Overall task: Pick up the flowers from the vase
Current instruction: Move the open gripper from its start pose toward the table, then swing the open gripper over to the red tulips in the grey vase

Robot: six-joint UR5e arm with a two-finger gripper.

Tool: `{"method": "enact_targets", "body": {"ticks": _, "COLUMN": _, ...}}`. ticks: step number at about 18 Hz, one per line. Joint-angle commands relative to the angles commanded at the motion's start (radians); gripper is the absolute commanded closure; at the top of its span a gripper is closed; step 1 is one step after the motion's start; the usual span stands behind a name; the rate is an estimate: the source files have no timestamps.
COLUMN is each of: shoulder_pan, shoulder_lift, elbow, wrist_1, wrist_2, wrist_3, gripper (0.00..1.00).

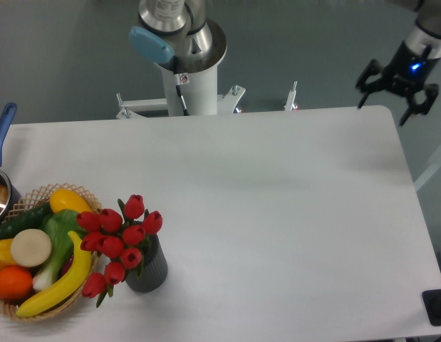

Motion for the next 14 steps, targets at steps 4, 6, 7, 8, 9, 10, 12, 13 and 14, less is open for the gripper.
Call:
{"method": "enact_targets", "body": {"ticks": 4, "shoulder_pan": -0.098, "shoulder_lift": 0.055, "elbow": -0.081, "wrist_1": 0.043, "wrist_2": -0.115, "wrist_3": -0.043, "gripper": 0.0}}
{"method": "enact_targets", "body": {"ticks": 6, "shoulder_pan": -0.111, "shoulder_lift": 0.109, "elbow": -0.161, "wrist_1": 0.108, "wrist_2": -0.195, "wrist_3": -0.045, "gripper": 0.0}}
{"method": "enact_targets", "body": {"ticks": 7, "shoulder_pan": -0.114, "shoulder_lift": 0.13, "elbow": -0.187, "wrist_1": 0.117, "wrist_2": -0.222, "wrist_3": -0.045, "gripper": 0.0}}
{"method": "enact_targets", "body": {"ticks": 8, "shoulder_pan": -0.115, "shoulder_lift": 0.141, "elbow": -0.206, "wrist_1": 0.117, "wrist_2": -0.251, "wrist_3": -0.046, "gripper": 0.0}}
{"method": "enact_targets", "body": {"ticks": 9, "shoulder_pan": -0.135, "shoulder_lift": 0.14, "elbow": -0.216, "wrist_1": 0.117, "wrist_2": -0.279, "wrist_3": -0.046, "gripper": 0.0}}
{"method": "enact_targets", "body": {"ticks": 10, "shoulder_pan": -0.163, "shoulder_lift": 0.132, "elbow": -0.22, "wrist_1": 0.115, "wrist_2": -0.29, "wrist_3": -0.053, "gripper": 0.0}}
{"method": "enact_targets", "body": {"ticks": 12, "shoulder_pan": -0.195, "shoulder_lift": 0.13, "elbow": -0.218, "wrist_1": 0.114, "wrist_2": -0.293, "wrist_3": -0.101, "gripper": 0.0}}
{"method": "enact_targets", "body": {"ticks": 13, "shoulder_pan": -0.207, "shoulder_lift": 0.129, "elbow": -0.218, "wrist_1": 0.118, "wrist_2": -0.293, "wrist_3": -0.118, "gripper": 0.0}}
{"method": "enact_targets", "body": {"ticks": 14, "shoulder_pan": -0.23, "shoulder_lift": 0.127, "elbow": -0.217, "wrist_1": 0.122, "wrist_2": -0.293, "wrist_3": -0.122, "gripper": 0.0}}
